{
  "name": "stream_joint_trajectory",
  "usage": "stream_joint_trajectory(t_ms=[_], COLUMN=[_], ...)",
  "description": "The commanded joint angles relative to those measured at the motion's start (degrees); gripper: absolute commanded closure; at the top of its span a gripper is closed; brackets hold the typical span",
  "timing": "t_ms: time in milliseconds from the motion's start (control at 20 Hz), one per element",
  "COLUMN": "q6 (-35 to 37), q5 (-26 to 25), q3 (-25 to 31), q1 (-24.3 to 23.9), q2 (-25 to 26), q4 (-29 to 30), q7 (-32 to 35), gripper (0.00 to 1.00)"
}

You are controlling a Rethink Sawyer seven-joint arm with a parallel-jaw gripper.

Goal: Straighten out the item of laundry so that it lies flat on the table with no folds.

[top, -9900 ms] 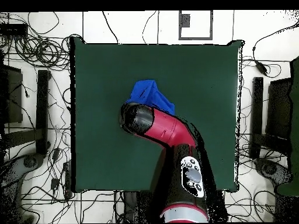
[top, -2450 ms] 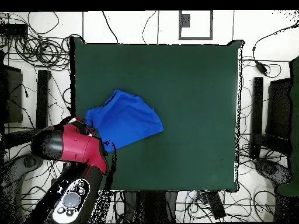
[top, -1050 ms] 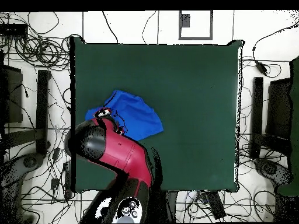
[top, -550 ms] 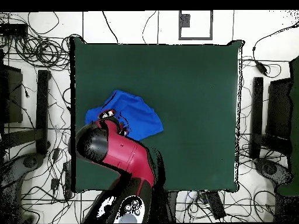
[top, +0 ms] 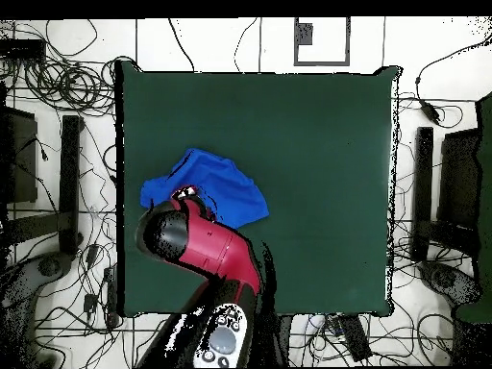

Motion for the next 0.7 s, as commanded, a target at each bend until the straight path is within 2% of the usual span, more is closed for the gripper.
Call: stream_joint_trajectory(t_ms=[50,700], q6=[-2.18,-2.13], q5=[-2.58,-4.07], q3=[9.03,10.41], q1=[-1.79,-4.39], q2=[5.49,7.18], q4=[0.96,-0.47], q7=[4.22,3.03], gripper=[0.00,0.00])
